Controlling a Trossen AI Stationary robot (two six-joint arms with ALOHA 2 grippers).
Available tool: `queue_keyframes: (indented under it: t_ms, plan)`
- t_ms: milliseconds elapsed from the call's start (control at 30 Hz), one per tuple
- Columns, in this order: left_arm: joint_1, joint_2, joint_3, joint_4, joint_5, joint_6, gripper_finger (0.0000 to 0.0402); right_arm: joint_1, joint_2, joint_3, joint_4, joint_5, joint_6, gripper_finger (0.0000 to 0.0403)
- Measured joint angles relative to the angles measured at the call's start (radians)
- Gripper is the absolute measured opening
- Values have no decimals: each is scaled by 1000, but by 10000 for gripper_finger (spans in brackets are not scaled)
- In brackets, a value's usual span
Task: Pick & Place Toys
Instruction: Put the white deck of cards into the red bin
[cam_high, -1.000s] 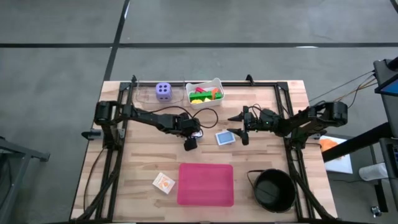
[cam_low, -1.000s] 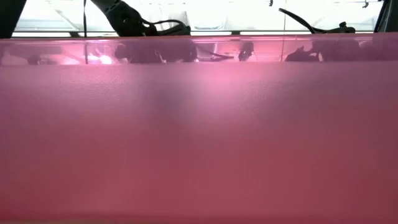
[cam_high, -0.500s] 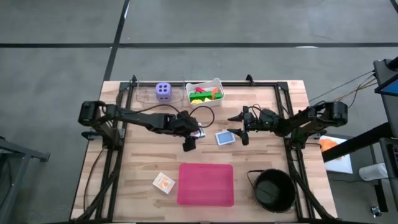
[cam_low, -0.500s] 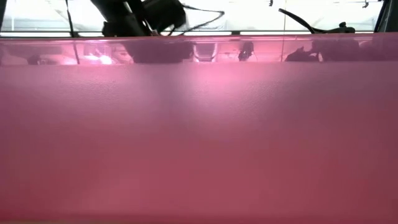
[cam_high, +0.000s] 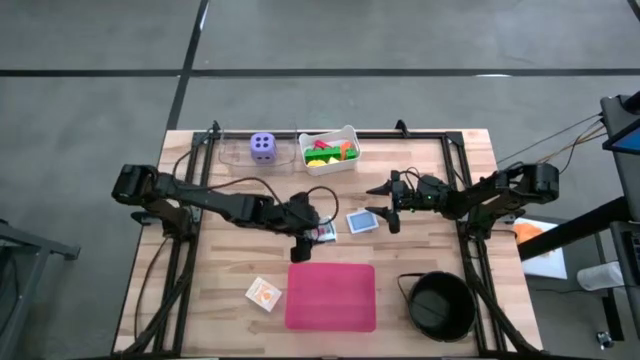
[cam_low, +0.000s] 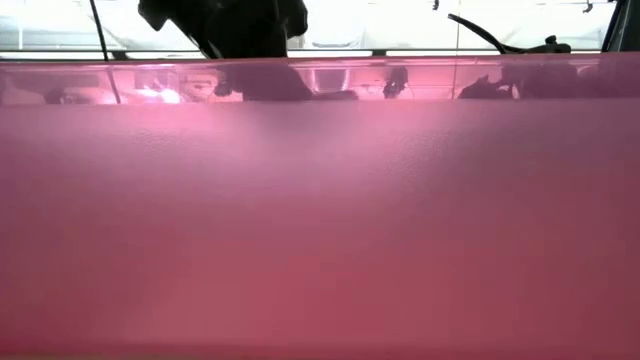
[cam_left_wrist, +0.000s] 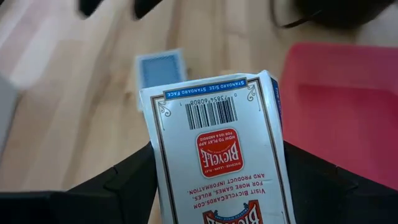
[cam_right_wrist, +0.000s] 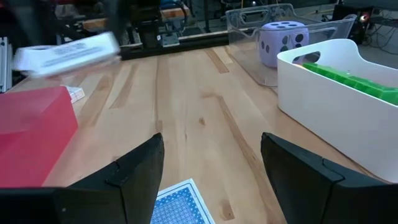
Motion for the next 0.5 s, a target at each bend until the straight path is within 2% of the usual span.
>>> queue_keyframes:
  t_ms: [500]
  plan:
    - [-134, 47, 0, 89, 6, -42, 280, 0, 0, 1, 1, 1, 4, 267]
